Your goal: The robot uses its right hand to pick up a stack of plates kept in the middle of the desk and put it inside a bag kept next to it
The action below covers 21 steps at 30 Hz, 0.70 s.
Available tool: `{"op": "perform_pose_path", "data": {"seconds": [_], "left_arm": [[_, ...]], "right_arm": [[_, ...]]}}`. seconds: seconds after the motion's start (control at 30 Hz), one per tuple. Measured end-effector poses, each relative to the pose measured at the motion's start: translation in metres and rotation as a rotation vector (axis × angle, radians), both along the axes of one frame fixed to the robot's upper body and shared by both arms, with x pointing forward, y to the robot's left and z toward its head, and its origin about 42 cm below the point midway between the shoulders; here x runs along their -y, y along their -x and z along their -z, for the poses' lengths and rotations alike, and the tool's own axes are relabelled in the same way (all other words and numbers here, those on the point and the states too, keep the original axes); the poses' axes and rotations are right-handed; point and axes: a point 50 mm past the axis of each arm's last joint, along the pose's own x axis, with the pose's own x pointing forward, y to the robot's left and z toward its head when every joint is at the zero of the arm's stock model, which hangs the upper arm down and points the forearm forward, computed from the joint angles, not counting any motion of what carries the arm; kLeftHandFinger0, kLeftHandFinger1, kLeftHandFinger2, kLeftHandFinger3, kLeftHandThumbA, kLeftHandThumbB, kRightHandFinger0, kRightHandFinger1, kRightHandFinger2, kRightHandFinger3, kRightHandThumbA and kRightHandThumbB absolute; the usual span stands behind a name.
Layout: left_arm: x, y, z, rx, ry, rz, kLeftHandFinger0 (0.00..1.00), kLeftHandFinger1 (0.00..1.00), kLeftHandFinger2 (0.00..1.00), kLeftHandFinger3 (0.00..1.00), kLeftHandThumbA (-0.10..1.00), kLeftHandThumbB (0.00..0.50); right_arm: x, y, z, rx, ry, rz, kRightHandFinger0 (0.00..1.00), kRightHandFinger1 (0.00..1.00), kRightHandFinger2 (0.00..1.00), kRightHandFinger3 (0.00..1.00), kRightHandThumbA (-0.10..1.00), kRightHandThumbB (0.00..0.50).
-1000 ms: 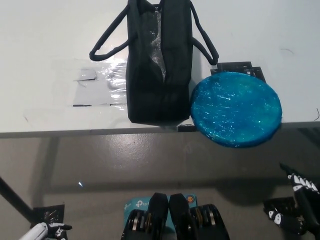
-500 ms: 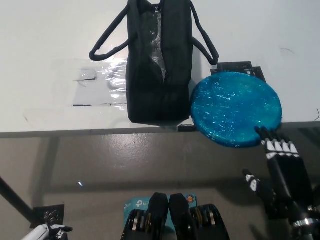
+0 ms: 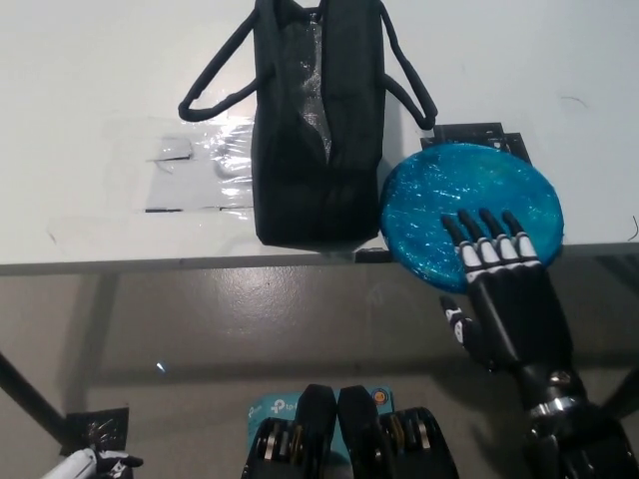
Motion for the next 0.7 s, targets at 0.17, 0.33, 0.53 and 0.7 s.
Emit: {"op": "perform_pose_path", "data": {"seconds": [0.17,0.33,0.53,0.7], "left_arm": [[-0.002,-0.005,-0.005,0.01,-0.002,-0.01,0.74,0.75,0.85,0.96,0.22,0.0],[-0.001,-0.005,-0.004,-0.005,-0.006,-0.005,0.74,0.74,0.85,0.95,0.23,0.0],[-0.002,-0.007,-0.006,-0.014,-0.024,0.006,0.76,0.75,0.84,0.94,0.27,0.0],[-0.002,-0.007,-0.006,-0.019,-0.024,-0.003,0.75,0.74,0.84,0.93,0.23,0.0]], "right_arm": [[0.007,-0.018,0.027,-0.057,0.124,0.066,1.0,1.0,1.0,1.0,0.51,0.5],[0.02,-0.024,0.048,-0.114,0.188,0.117,1.0,1.0,1.0,1.0,0.47,0.5],[0.022,-0.028,0.054,-0.128,0.187,0.139,1.0,1.0,1.0,1.0,0.45,0.5],[0.025,-0.032,0.058,-0.101,0.183,0.163,1.0,1.0,1.0,1.0,0.31,0.485]]}}
